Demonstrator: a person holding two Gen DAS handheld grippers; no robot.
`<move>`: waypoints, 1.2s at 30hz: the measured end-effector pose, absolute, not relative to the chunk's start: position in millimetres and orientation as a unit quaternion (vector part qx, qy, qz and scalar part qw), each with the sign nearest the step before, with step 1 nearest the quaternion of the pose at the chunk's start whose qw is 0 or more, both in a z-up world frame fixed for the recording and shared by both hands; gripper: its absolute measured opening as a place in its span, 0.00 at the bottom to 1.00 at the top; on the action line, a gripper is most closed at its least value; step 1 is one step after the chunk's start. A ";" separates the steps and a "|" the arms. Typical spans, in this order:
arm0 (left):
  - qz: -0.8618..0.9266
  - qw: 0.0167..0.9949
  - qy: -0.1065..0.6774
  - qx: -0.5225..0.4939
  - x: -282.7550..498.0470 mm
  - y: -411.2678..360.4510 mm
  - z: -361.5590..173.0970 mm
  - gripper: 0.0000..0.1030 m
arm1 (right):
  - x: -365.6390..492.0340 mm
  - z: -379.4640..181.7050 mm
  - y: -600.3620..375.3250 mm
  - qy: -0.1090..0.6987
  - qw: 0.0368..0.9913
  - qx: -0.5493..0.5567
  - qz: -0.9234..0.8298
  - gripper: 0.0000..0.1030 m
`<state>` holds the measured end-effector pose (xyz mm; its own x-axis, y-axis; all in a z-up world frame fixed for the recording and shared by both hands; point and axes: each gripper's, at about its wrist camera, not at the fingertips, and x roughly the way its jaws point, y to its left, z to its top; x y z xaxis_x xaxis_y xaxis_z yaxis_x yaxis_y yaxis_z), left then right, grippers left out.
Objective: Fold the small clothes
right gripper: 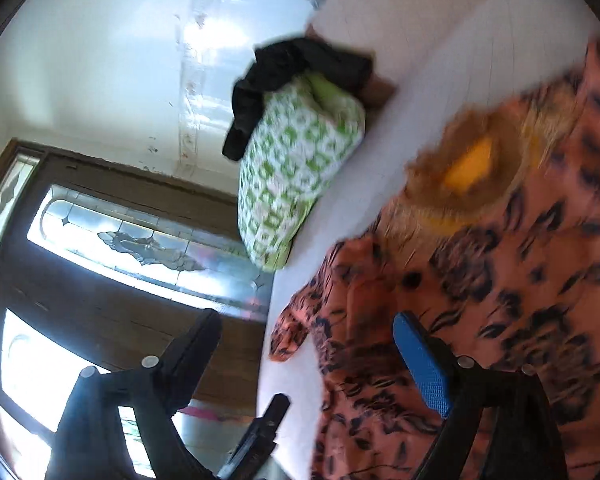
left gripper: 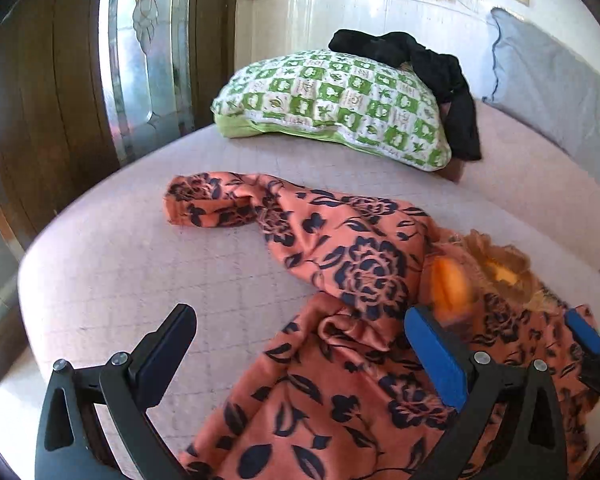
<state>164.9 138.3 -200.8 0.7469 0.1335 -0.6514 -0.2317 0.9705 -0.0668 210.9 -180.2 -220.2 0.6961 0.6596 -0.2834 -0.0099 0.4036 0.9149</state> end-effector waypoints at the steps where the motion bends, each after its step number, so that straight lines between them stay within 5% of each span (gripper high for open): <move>1: 0.084 0.931 0.345 -0.078 166.1 135.7 -201.3 1.00 | 203.2 -214.2 -195.8 0.315 0.784 0.499 0.195 0.88; 6: 0.028 0.929 0.364 -0.054 175.0 102.1 -210.3 1.00 | 153.4 -193.3 -252.0 0.297 0.834 0.457 0.091 0.83; 9: -0.004 0.928 0.371 -0.016 179.9 74.2 -218.4 0.87 | 136.5 -195.7 -286.4 0.303 0.843 0.442 0.038 0.70; 11: -0.022 0.926 0.377 0.013 185.0 56.6 -224.1 0.76 | 134.9 -205.9 -308.0 0.313 0.837 0.448 0.015 0.52; 14: -0.015 0.916 0.399 0.034 199.9 42.0 -237.1 0.76 | 138.8 -221.1 -333.4 0.331 0.828 0.451 -0.022 0.40; 22: -0.021 0.898 0.438 0.019 227.1 39.9 -255.0 0.76 | 149.7 -241.3 -361.9 0.345 0.811 0.470 -0.034 0.39; 24: -0.025 0.897 0.442 0.004 230.8 43.7 -256.1 0.67 | 159.0 -251.0 -355.5 0.366 0.803 0.470 -0.024 0.39; 26: -0.014 0.896 0.444 0.003 236.2 49.0 -257.3 0.42 | 171.5 -266.2 -342.7 0.404 0.792 0.457 -0.034 0.39; 29: -0.015 0.896 0.443 -0.022 241.3 61.1 -256.1 0.28 | 182.6 -292.9 -335.0 0.457 0.769 0.444 -0.052 0.37; 33: -0.021 0.894 0.446 -0.048 246.9 70.1 -256.9 0.30 | 183.9 -285.9 -331.7 0.455 0.781 0.424 -0.053 0.40; 35: -0.031 0.891 0.449 -0.063 250.7 71.2 -257.8 0.54 | 182.9 -286.5 -331.5 0.453 0.783 0.425 -0.051 0.41; 36: -0.038 0.890 0.449 -0.067 251.5 70.5 -257.5 0.58 | 181.9 -286.0 -331.3 0.452 0.782 0.426 -0.050 0.41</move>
